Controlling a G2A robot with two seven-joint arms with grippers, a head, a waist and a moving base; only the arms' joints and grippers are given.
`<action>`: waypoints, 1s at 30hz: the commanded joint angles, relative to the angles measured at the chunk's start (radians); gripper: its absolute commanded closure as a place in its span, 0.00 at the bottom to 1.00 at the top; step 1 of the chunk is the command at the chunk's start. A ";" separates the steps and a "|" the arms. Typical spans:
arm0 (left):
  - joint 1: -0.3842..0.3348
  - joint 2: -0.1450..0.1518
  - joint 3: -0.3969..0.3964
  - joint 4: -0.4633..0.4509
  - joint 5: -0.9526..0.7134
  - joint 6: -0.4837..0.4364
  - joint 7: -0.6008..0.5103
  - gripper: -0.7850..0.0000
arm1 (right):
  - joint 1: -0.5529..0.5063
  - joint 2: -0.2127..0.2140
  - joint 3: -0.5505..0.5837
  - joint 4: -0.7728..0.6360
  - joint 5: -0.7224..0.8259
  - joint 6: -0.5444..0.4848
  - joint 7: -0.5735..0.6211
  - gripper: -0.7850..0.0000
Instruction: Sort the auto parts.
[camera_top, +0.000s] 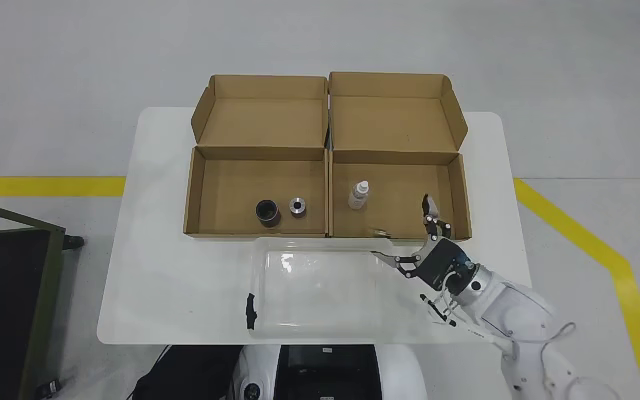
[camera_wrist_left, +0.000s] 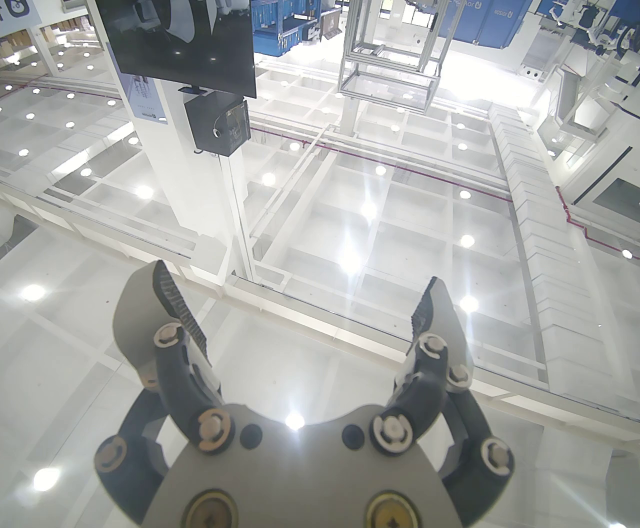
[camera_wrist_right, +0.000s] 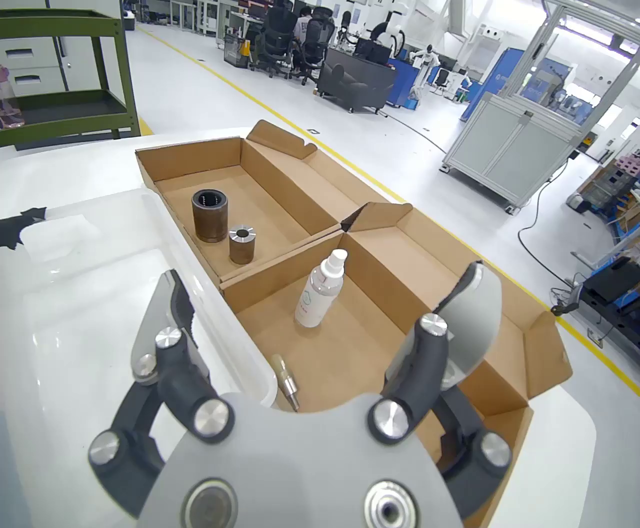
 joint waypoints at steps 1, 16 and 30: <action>0.000 0.000 0.000 0.000 0.000 0.000 0.000 0.00 | -0.054 0.003 0.026 -0.006 -0.012 0.037 -0.062 0.00; 0.000 0.000 0.000 0.000 0.000 0.000 0.000 0.00 | -0.331 0.015 0.253 -0.069 0.052 0.142 -0.198 0.00; 0.000 0.000 0.000 0.000 0.000 0.000 0.000 0.00 | -0.339 0.016 0.274 -0.055 0.079 0.143 -0.210 0.00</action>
